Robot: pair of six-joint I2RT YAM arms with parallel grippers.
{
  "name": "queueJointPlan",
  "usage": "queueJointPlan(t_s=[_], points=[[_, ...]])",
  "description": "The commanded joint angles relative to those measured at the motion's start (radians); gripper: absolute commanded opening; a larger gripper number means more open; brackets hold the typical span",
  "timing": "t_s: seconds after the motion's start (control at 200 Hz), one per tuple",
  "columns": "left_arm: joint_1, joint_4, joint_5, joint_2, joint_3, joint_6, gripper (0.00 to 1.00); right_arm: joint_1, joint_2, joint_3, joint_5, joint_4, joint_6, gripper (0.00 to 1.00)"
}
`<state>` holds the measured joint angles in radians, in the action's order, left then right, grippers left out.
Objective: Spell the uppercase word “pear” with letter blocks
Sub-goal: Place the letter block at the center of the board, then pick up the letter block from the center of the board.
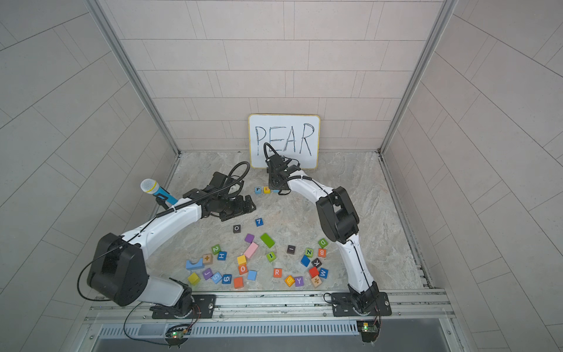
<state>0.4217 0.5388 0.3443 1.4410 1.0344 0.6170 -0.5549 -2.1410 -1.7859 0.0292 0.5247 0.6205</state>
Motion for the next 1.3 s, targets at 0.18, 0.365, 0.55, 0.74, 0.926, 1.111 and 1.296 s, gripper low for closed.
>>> queueJointPlan(t_s=[0.18,0.365,0.55,0.74,0.926,1.111,1.296], points=[[0.078,-0.014,0.029,-0.102,-0.113,0.036,0.95,-0.026,0.362,0.392,0.037,0.022,-0.065,0.46],[0.113,-0.009,0.038,-0.163,-0.177,0.047,0.95,-0.032,0.592,0.676,0.050,0.053,-0.074,0.46],[0.121,0.010,0.039,-0.197,-0.216,0.038,0.95,-0.032,0.762,0.839,0.042,0.104,-0.074,0.46],[0.123,0.010,0.056,-0.192,-0.227,0.023,0.95,-0.031,0.860,0.931,0.038,0.178,-0.104,0.46],[0.122,-0.011,0.071,-0.178,-0.213,-0.001,0.95,-0.030,0.909,0.986,0.032,0.205,-0.128,0.46],[0.122,-0.008,0.087,-0.120,-0.151,-0.039,0.95,-0.030,0.915,1.006,-0.003,0.200,-0.154,0.46],[0.122,-0.001,0.096,-0.080,-0.129,-0.045,0.95,-0.070,0.955,1.024,-0.107,0.169,-0.161,0.46]])
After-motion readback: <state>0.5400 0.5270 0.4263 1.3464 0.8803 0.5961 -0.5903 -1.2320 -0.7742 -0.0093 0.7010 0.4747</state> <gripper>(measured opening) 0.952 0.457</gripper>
